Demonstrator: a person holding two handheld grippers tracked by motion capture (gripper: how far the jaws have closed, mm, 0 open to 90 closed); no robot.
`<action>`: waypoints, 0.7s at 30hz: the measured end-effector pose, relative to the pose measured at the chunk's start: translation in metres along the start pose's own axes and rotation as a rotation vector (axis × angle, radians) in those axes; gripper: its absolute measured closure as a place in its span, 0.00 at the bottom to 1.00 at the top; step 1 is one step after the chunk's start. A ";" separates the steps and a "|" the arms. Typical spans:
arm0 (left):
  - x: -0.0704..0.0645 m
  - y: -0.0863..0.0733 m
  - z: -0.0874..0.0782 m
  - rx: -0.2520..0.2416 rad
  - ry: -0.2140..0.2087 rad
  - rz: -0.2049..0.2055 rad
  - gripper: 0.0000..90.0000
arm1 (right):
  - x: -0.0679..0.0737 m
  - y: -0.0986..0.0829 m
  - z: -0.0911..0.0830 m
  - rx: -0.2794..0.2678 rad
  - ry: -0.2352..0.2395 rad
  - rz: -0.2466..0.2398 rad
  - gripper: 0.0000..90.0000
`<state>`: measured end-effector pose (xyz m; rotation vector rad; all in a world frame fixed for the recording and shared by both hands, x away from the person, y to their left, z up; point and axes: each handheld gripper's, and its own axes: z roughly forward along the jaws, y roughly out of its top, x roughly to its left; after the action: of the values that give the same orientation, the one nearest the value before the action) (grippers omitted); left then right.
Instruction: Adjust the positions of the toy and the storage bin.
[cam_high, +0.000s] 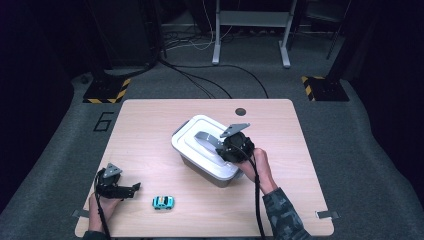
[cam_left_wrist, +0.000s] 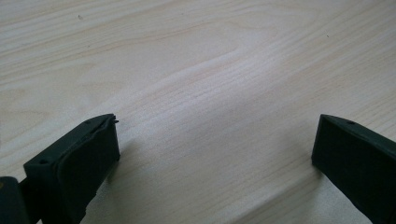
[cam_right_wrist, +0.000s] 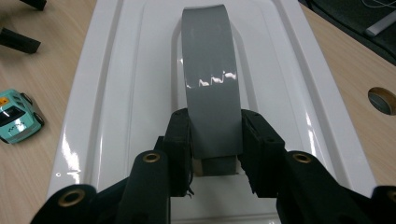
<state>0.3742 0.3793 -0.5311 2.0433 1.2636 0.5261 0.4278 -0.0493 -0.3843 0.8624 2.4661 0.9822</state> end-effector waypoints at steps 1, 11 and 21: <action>0.000 0.000 0.000 0.000 0.000 0.000 0.00 | 0.004 -0.001 -0.002 0.009 -0.007 -0.002 0.73; 0.000 0.000 0.000 0.001 0.000 0.002 0.00 | 0.016 -0.007 -0.010 0.027 -0.021 0.030 0.73; 0.000 0.000 0.000 0.001 0.000 0.001 0.00 | 0.014 -0.005 -0.009 0.007 0.003 0.030 0.61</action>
<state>0.3742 0.3794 -0.5311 2.0450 1.2627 0.5265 0.4110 -0.0477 -0.3830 0.9036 2.4677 0.9862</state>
